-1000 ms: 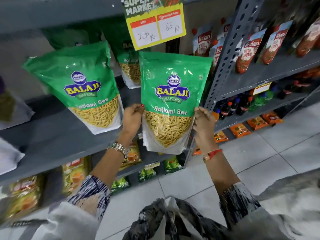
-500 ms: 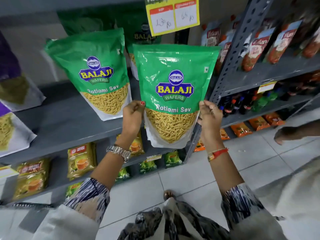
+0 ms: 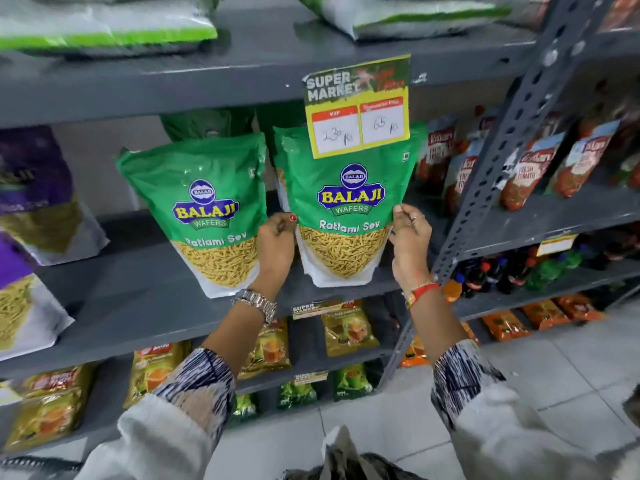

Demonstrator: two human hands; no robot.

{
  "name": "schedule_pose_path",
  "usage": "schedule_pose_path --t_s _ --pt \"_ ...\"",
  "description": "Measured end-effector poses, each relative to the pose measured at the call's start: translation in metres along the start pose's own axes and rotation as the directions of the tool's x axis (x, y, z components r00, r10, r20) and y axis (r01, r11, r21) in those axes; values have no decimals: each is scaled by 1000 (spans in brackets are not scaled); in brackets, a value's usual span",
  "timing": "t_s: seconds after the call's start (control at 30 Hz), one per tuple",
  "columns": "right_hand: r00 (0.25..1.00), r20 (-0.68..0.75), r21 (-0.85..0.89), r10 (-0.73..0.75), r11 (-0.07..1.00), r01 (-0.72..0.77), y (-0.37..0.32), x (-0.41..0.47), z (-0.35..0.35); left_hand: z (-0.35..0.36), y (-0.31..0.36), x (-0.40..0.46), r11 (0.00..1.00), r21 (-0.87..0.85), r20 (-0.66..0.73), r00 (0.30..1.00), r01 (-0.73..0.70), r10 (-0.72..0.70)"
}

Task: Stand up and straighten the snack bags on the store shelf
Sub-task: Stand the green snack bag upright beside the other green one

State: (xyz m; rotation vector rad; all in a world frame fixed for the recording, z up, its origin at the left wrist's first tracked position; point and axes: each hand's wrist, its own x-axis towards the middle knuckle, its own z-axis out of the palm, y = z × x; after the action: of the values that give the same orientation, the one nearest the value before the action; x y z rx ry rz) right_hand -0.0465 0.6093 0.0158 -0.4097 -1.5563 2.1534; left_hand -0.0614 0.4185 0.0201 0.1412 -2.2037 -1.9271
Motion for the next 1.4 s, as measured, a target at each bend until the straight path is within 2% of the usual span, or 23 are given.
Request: schedule_pose_path --t_s 0.2,0.37,0.43,0.53,0.6,0.77,1.07,1.2,1.3,1.37,1.4 --pt "985 170 -40 -37 998 44 23 22 9 3 -20 20 1000 16 -95 995 8 -7" --pt "964 264 -104 25 995 2 28 26 6 7 -27 10 996 -32 -84 993 -84 81" --pt "942 320 -154 101 987 -54 27 21 6 9 -26 1 996 -87 -3 999 -36 36" --pt "897 390 -217 210 967 -133 35 15 5 13 -29 -8 976 -147 205 971 158 -126" --pt "882 405 -233 241 960 -155 39 12 3 15 -31 -12 960 -176 263 950 216 -166" --pt "892 379 -203 247 962 -180 38 8 -1 16 -33 -21 962 -190 330 936 194 -124" --pt "895 381 -169 230 970 -178 41 6 -6 18 -39 -21 964 -184 303 944 194 -132" --pt "944 277 -139 178 980 -144 39 -2 -7 17 -42 -29 975 -144 251 959 171 -131" --pt "994 25 -64 103 993 -101 40 -19 -7 11 -58 -51 989 -60 130 983 135 -126" --pt "990 -132 -38 47 998 -53 45 -36 -3 -1 -74 -66 994 -39 9 995 103 -102" --pt "986 -166 -45 0 999 -8 50 -46 2 -10 -79 -73 998 -18 -69 995 66 -67"
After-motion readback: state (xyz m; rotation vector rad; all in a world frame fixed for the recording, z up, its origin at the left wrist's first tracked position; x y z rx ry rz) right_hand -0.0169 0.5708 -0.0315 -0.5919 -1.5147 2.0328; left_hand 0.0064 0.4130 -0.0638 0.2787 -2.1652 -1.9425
